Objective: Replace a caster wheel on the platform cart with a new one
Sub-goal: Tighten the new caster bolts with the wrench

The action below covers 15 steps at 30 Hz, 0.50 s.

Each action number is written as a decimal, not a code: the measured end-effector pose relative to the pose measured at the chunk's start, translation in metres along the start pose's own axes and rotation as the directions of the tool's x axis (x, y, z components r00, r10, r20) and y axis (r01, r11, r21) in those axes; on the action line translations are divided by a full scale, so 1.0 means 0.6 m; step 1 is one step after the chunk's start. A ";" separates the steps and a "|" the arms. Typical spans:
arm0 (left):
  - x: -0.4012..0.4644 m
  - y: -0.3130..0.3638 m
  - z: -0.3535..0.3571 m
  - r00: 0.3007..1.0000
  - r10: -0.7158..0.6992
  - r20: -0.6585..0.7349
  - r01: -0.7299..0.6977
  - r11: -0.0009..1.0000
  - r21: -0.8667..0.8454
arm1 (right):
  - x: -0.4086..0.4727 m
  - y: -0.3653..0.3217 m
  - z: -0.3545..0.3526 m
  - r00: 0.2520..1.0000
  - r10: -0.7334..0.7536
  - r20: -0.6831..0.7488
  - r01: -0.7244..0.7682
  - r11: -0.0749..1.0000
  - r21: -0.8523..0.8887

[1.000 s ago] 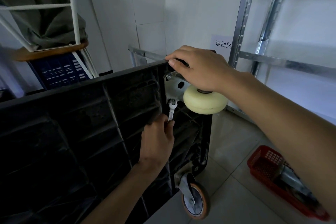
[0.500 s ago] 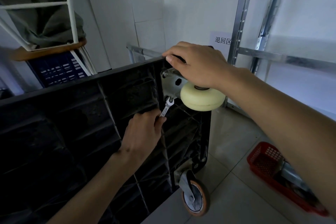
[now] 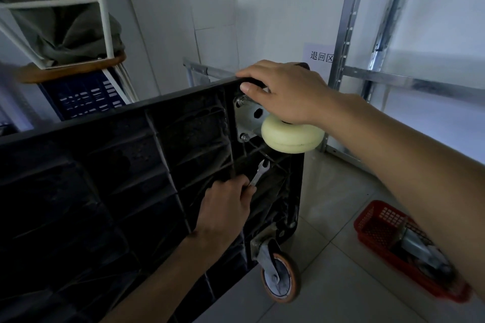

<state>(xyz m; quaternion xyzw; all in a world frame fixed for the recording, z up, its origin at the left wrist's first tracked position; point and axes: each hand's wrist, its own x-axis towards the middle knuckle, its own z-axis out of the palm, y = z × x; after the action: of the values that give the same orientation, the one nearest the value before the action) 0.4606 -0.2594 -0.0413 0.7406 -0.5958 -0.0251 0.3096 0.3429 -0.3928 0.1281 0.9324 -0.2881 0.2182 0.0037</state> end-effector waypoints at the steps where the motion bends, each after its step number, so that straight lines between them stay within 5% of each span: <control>1: -0.001 0.002 0.004 1.000 -0.007 0.016 0.007 1.000 -0.010 | -0.002 0.002 -0.003 1.000 -0.011 0.023 0.012 1.000 -0.015; 15: -0.005 0.045 0.026 0.993 0.047 0.104 -0.049 0.999 0.016 | -0.117 0.080 -0.086 0.994 0.059 -0.090 -0.066 0.995 -0.073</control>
<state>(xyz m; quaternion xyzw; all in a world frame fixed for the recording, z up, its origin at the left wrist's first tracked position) 0.4298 -0.2661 -0.0417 0.7267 -0.6289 -0.0506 0.2718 0.2445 -0.3882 0.1404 0.9116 -0.3248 0.2478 0.0447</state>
